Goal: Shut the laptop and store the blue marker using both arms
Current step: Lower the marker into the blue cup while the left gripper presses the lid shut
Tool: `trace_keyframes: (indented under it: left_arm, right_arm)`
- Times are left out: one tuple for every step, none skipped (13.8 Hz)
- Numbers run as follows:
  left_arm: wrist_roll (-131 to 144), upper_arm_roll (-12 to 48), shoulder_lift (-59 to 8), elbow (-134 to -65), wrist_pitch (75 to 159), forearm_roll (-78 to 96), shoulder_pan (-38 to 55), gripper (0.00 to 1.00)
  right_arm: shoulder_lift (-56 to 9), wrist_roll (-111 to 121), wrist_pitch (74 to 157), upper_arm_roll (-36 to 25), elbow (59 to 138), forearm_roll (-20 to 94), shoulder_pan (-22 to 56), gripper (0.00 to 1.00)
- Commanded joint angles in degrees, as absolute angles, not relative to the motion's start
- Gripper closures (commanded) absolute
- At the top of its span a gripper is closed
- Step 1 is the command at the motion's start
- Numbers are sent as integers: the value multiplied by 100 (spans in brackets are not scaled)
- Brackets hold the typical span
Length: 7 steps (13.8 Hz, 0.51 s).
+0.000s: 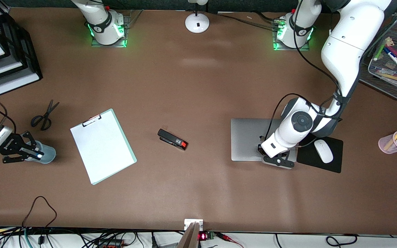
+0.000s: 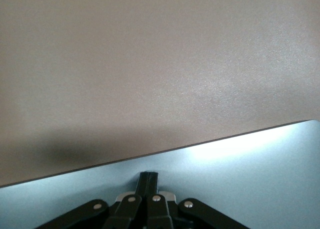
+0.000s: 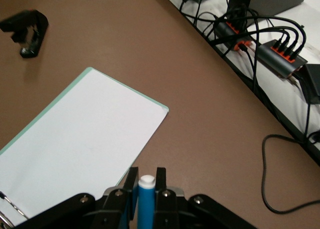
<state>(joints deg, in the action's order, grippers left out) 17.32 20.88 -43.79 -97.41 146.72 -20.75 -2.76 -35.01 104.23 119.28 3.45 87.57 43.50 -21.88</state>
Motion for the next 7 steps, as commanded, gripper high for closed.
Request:
trace_keyframes:
  left_arm:
    - [1749, 2100, -4421, -9598, 14573, -2241, -290, 100]
    - [1740, 2101, -4290, -9598, 14390, -2241, -299, 100]
    - [1732, 2144, -4124, -9598, 14048, -2233, -316, 100]
    - [1731, 2179, -3887, -9589, 13645, -2180, -316, 100]
    - [1731, 2223, -3667, -9580, 13240, -2145, -299, 100]
    - [1731, 2372, -3500, -9571, 12949, -2145, -334, 100]
    - [1731, 2495, -3307, -9554, 12616, -2136, -412, 100]
  right_arm:
    - [-3797, 10644, 11496, 439, 8245, 4676, -2443, 100]
    - [-3797, 10713, 11470, 439, 8227, 4676, -2487, 100]
    - [-3797, 10905, 11452, 439, 8209, 4684, -2540, 100]
    - [-3806, 11090, 11452, 439, 8200, 4685, -2584, 98]
    - [-3797, 11109, 11452, 448, 8200, 4693, -2636, 78]
    - [-3797, 11083, 11426, 440, 8200, 4702, -2672, 27]
    - [-3797, 11083, 11356, 439, 8209, 4711, -2698, 0]
